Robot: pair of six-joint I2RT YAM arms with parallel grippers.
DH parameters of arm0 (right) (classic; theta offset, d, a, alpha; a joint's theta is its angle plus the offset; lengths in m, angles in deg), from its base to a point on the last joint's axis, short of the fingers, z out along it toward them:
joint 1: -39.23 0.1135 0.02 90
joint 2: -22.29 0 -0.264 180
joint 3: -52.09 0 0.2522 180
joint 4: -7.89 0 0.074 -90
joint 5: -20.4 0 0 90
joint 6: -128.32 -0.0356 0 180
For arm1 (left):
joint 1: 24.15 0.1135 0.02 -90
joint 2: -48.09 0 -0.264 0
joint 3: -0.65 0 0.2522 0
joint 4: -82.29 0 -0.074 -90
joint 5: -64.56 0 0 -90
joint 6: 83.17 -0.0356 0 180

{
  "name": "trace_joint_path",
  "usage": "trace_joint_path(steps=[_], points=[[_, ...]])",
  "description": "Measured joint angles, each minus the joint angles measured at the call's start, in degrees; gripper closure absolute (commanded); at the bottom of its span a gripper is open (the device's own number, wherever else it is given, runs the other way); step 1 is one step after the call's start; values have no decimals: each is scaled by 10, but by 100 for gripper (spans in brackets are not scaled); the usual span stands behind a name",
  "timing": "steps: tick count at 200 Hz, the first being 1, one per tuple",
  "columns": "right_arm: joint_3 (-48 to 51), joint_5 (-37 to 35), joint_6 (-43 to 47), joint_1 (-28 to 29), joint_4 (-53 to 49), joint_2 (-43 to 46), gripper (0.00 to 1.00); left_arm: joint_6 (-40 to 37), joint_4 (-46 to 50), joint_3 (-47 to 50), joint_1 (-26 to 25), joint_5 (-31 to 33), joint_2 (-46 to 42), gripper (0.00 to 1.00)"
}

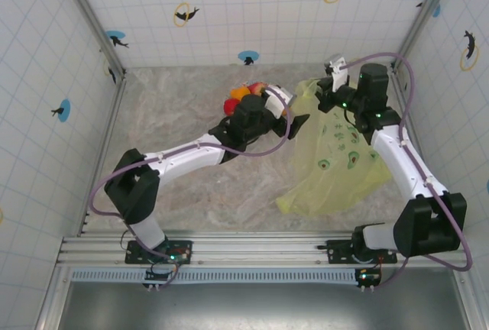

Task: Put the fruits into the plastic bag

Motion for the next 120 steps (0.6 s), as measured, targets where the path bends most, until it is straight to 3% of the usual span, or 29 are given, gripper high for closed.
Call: trace_joint_path(steps=[13, 25, 50, 65, 85, 105, 111, 120], points=[[0, 8, 2, 1, -5, -3, 100, 0, -6, -7, 0, 1, 8, 10], [0, 16, 6, 2, -12, -8, 100, 3, -8, -13, 0, 6, 15, 26], [0, 23, 16, 5, -29, -20, 100, 7, -9, -21, 0, 6, 26, 80], [-3, 8, 16, 8, -46, -32, 82, 17, -10, -21, 0, 6, 28, 98], [-15, -62, 0, 15, -70, -50, 61, 51, -16, -21, 0, 21, 28, 100], [-16, -151, -37, 21, -95, -51, 47, 106, -19, -17, 0, 59, 25, 100], [-13, -172, -45, 22, -97, -48, 37, 123, -19, -15, 0, 70, 23, 100], [1, -195, -63, 25, -96, -35, 32, 149, -20, -10, 0, 84, 20, 100]])
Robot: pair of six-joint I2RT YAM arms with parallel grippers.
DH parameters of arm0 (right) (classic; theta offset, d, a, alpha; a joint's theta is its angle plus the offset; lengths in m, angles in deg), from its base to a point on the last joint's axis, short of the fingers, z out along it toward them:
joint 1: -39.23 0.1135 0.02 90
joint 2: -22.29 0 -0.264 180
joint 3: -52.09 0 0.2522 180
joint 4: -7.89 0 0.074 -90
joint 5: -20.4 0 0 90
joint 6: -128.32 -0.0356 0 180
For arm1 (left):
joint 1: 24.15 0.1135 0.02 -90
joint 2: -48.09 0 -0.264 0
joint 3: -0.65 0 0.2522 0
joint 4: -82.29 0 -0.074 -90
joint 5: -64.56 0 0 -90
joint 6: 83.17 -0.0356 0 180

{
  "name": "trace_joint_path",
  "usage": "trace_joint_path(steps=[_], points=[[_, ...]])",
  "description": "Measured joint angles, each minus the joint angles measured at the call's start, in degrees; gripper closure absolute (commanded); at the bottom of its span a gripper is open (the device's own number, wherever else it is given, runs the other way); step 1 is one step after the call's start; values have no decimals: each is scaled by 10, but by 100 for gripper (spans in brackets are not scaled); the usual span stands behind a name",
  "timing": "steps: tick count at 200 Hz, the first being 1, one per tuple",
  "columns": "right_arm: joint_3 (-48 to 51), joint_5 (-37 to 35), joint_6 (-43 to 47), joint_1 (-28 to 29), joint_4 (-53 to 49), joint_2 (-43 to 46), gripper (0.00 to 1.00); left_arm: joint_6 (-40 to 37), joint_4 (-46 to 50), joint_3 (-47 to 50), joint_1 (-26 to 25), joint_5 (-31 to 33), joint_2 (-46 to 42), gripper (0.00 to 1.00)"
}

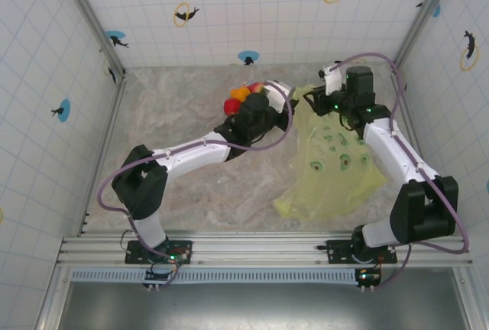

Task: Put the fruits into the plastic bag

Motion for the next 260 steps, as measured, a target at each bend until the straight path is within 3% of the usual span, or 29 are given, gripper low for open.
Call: trace_joint_path(steps=[57, 141, 215, 237, 260], points=[[139, -89, -54, 90, 3, 155, 16, 98, 0, 25, 0, 36, -20, 100], [244, -172, -112, 169, 3, 210, 17, 133, 0, 41, 0, 43, -40, 100], [262, -338, -176, 280, 12, 177, 34, 149, 0, 47, 0, 48, -43, 100], [290, -372, -204, 294, 36, 177, 46, 159, 0, 50, 0, 50, -43, 100], [305, -390, -229, 296, 64, 165, 70, 167, 0, 50, 0, 50, -43, 100]])
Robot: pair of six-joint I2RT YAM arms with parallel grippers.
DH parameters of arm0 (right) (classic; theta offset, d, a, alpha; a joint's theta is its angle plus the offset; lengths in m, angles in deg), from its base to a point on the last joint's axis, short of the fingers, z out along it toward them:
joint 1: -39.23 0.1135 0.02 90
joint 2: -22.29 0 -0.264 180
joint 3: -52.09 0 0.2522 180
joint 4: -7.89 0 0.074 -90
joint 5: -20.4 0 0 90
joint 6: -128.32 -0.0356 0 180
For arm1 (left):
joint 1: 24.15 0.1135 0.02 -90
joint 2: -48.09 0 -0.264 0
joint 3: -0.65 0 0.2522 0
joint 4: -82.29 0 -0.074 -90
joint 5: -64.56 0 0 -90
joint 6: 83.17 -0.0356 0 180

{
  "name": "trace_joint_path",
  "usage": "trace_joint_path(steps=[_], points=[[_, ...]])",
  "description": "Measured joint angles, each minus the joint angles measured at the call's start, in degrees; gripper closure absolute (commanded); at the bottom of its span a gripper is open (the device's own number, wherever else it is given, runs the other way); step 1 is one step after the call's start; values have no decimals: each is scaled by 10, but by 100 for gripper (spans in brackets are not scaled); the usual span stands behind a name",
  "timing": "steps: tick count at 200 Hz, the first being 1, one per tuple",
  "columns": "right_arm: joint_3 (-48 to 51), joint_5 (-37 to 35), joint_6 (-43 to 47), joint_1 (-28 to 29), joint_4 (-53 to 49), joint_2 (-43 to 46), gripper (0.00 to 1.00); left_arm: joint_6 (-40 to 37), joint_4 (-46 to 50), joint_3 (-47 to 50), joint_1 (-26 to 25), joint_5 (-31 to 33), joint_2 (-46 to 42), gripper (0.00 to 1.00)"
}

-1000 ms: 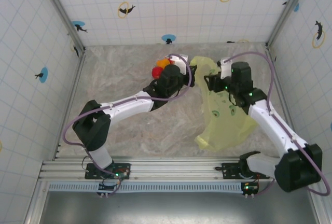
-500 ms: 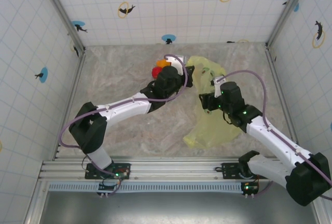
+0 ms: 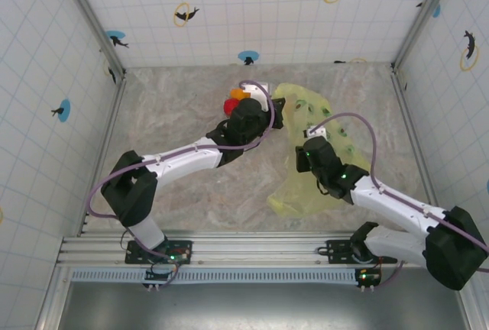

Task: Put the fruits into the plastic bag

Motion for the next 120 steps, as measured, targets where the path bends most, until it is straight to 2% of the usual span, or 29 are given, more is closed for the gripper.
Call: trace_joint_path(steps=[8, 28, 40, 120], points=[[0, -4, 4, 0, 8, -8, 78, 2, 0, 0, 0, 0, 0, 100], [-5, -18, 17, -5, 7, -20, 89, 5, 0, 3, 0, 2, 0, 100], [-17, -26, 29, -15, -8, -22, 100, 7, 0, 11, 1, 3, -1, 100], [-136, -56, 150, -116, -133, 1, 100, 8, 26, 28, 43, -40, 10, 100]])
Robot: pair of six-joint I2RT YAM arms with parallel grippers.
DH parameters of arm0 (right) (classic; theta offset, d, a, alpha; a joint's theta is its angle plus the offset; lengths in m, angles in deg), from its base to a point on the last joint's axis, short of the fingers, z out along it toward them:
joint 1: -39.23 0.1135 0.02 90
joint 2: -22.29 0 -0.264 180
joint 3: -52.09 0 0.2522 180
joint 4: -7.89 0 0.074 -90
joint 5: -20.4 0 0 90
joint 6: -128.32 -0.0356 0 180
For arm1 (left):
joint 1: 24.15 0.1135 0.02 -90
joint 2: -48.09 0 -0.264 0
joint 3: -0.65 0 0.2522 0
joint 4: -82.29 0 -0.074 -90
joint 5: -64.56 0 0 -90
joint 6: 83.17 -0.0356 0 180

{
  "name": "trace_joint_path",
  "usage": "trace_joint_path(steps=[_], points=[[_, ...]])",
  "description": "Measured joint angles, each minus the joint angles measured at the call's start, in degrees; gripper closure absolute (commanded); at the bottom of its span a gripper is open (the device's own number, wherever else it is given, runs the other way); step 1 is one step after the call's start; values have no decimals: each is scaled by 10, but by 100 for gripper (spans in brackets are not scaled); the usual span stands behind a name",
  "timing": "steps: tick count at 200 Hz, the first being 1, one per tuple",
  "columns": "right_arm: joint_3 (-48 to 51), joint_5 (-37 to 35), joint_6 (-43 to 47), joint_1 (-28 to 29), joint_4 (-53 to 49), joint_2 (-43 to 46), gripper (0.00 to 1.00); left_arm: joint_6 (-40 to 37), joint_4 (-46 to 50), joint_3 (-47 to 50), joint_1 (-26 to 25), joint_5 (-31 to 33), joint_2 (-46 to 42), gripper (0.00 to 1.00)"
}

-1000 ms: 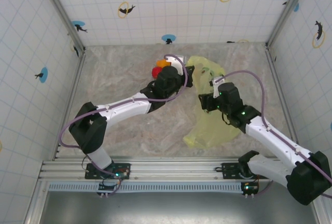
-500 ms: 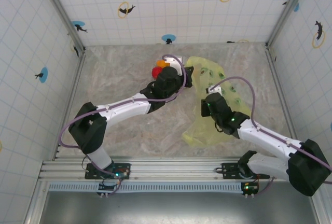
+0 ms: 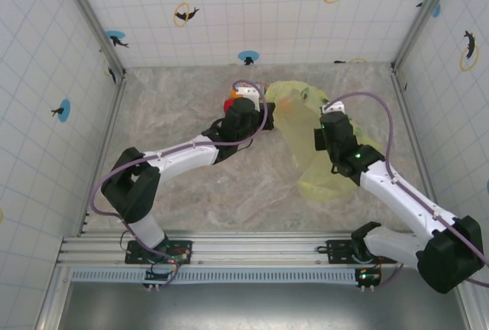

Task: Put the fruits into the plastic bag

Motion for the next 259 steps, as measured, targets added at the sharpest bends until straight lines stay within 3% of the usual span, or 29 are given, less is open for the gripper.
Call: trace_joint_path(steps=[27, 54, 79, 127, 157, 197, 259], points=[[-10, -28, 33, -8, -26, -19, 92, -11, 2, 3, -1, -28, 0, 100], [-9, -16, 56, -8, -26, -34, 67, -13, 2, 7, -1, -58, -1, 100], [16, 17, 61, -8, 11, -36, 52, -12, 2, 7, -1, -89, -3, 100], [59, 74, 65, -8, 80, -84, 44, 3, 2, 7, -1, -133, -3, 100], [59, 70, 76, -5, 102, -109, 48, 7, 2, 7, -1, -139, -3, 100], [59, -8, 117, 0, 107, -113, 82, 7, 5, 8, 0, -141, -3, 100], [50, -37, 167, -10, 110, -59, 91, 1, 35, 14, 33, -131, -4, 100]])
